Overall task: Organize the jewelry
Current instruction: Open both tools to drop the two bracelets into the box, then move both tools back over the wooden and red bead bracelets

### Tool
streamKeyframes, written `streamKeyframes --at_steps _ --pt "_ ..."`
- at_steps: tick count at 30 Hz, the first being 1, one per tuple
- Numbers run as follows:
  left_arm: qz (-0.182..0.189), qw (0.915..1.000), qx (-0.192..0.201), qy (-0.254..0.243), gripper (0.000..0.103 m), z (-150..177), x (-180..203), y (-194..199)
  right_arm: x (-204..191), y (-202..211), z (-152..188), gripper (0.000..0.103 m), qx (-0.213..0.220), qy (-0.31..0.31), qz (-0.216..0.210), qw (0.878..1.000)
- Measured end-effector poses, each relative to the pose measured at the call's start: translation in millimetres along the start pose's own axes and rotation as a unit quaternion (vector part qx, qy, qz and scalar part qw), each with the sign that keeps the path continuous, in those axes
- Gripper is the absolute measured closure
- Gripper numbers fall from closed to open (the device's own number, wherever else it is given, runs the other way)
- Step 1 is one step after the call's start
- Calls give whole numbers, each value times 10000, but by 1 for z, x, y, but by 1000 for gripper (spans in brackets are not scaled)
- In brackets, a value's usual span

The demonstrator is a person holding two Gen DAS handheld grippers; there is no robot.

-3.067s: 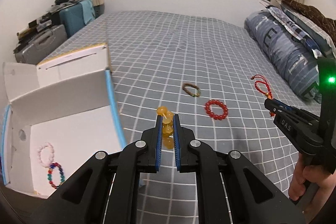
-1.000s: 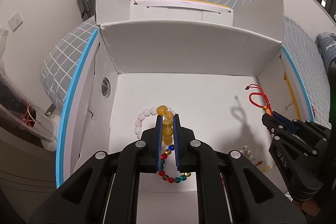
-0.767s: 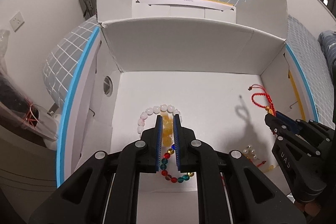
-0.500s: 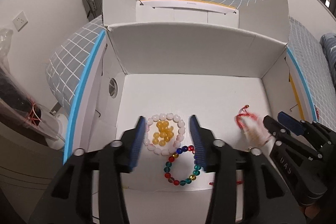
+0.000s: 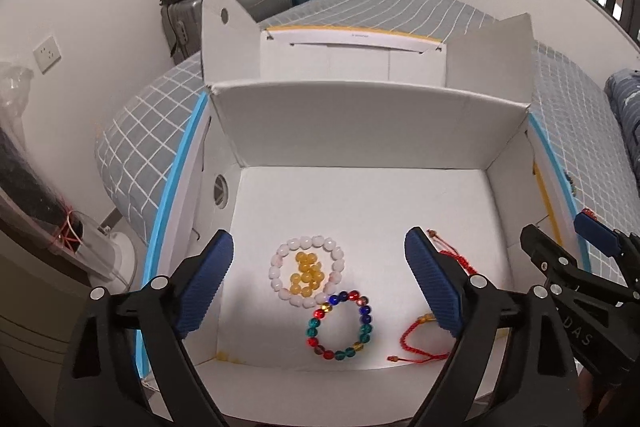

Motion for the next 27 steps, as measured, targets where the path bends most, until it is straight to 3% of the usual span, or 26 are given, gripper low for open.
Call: streamKeyframes --at_steps 10,17,27 --pt "215 9995 190 -139 6 -1 28 18 30 34 2 15 375 -193 125 9990" --pt "416 9985 316 -167 6 -3 50 34 58 58 7 8 576 -323 294 9974" --pt "829 9931 634 -531 6 -2 113 67 115 88 26 8 732 -524 678 9936"
Point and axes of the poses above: each gripper's, at about its wrist camera, not at the fingertips, and y roughly against the way its jaws point, x to its right, z to its underside, the point moved 4 cm from there along -y, roughly the way its jaws point, and after that the axes turned 7 degrees about -z, right-handed, at the moved point
